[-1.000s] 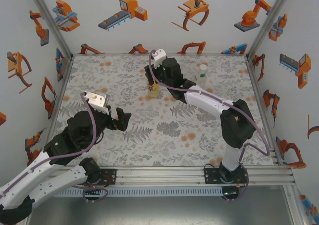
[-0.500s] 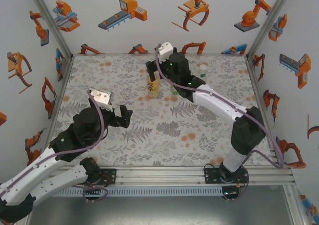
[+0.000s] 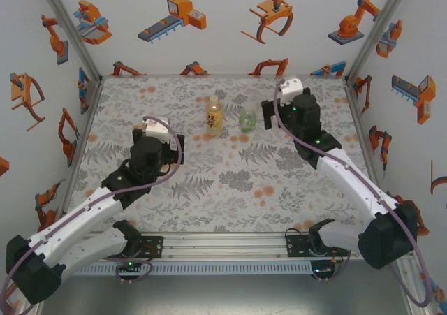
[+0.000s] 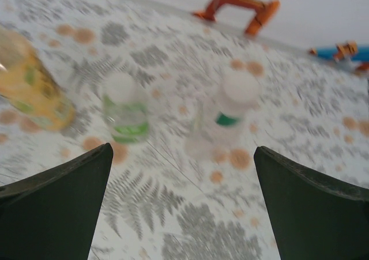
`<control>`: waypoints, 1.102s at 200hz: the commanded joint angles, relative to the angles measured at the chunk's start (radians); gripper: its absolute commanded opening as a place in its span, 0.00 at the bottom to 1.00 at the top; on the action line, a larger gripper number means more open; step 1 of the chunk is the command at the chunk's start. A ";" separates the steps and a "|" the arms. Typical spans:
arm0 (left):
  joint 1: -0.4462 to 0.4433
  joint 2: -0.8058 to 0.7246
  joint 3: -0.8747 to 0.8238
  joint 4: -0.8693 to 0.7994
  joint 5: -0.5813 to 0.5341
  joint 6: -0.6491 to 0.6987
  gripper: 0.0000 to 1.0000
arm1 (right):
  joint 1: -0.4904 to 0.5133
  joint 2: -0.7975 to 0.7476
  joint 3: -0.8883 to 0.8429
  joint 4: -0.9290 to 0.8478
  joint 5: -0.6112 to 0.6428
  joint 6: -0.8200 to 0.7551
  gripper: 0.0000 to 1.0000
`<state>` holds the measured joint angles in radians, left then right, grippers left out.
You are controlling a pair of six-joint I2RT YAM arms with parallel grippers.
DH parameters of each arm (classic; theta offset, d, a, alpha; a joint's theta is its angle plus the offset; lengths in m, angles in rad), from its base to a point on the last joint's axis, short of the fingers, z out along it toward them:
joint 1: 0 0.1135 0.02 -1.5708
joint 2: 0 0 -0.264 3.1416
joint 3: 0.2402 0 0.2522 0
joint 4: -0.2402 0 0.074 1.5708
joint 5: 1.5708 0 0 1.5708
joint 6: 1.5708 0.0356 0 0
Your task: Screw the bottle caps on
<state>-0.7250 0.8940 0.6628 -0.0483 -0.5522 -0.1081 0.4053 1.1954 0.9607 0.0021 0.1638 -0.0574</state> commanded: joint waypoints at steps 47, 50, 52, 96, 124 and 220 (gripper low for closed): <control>0.224 0.219 -0.028 0.183 0.035 0.206 0.97 | -0.294 -0.050 -0.282 0.068 -0.074 -0.016 0.99; 0.233 0.229 -0.032 0.195 0.036 0.209 0.97 | -0.304 -0.045 -0.295 0.085 -0.077 -0.015 0.99; 0.241 0.236 -0.035 0.205 0.036 0.209 0.97 | -0.308 -0.042 -0.302 0.093 -0.078 -0.015 0.99; 0.424 0.292 -0.214 0.579 0.191 0.182 0.97 | -0.398 0.074 -0.428 0.344 -0.147 0.043 0.99; 0.511 0.349 -0.251 0.671 0.277 0.181 0.97 | -0.434 0.154 -0.477 0.503 -0.178 0.065 0.99; 0.647 0.440 -0.173 0.678 0.548 0.181 0.97 | -0.476 0.348 -0.575 0.873 -0.248 0.115 0.99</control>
<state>-0.0868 1.3178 0.4118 0.7048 -0.1059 0.0750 -0.0631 1.5120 0.4351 0.6899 -0.0635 0.0341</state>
